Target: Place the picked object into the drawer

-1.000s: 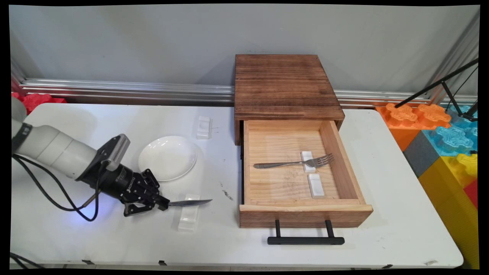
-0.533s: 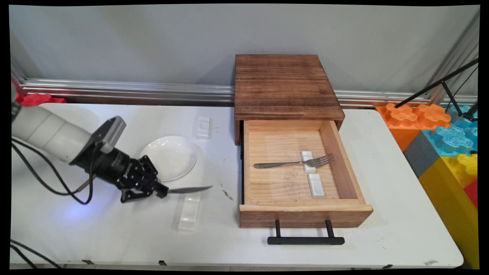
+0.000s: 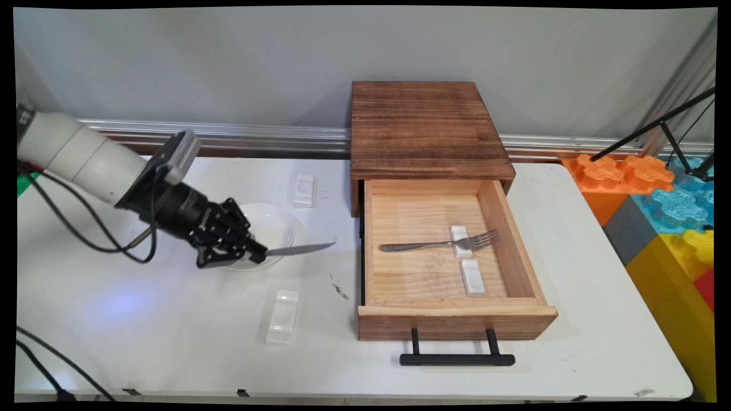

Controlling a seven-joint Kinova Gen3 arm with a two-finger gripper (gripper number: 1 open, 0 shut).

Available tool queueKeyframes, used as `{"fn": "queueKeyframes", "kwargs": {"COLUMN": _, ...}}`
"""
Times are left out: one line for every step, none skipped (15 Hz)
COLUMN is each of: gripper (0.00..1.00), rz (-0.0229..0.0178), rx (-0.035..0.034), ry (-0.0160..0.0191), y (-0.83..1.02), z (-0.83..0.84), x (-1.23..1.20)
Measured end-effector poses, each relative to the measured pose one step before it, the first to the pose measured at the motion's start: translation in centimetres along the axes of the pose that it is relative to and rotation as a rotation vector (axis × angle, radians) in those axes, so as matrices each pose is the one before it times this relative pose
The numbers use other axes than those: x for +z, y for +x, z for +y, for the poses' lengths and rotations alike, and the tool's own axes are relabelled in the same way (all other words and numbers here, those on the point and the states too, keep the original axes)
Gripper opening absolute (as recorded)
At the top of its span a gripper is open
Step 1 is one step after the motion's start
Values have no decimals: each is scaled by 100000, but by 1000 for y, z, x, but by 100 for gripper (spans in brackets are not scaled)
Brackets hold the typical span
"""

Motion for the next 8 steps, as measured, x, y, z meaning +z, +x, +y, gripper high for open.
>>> {"fn": "queueKeyframes", "kwargs": {"gripper": 0, "rz": 218, "rx": -389, "ry": 197, "y": 991, "z": -299, "x": -7}}
{"fn": "queueKeyframes", "kwargs": {"gripper": 0, "rz": 4, "rx": -490, "ry": 153, "y": 1032, "z": -300, "x": 88}}
{"fn": "queueKeyframes", "kwargs": {"gripper": 0, "rz": -70, "rx": -428, "ry": 113, "y": 814, "z": -238, "x": 80}}
{"fn": "queueKeyframes", "kwargs": {"gripper": 0, "rz": -178, "rx": -462, "ry": -4, "y": 980, "z": -261, "x": 171}}
{"fn": "queueKeyframes", "kwargs": {"gripper": 0, "rz": -190, "rx": -546, "ry": -200, "y": 976, "z": -212, "x": 233}}
{"fn": "queueKeyframes", "kwargs": {"gripper": 0, "rz": -65, "rx": -385, "ry": -281, "y": 849, "z": -157, "x": 234}}
{"fn": "queueKeyframes", "kwargs": {"gripper": 0, "rz": -118, "rx": -348, "ry": -432, "y": 1001, "z": -152, "x": 298}}
{"fn": "queueKeyframes", "kwargs": {"gripper": 0, "rz": 16, "rx": -385, "ry": -361, "y": 854, "z": -126, "x": 285}}
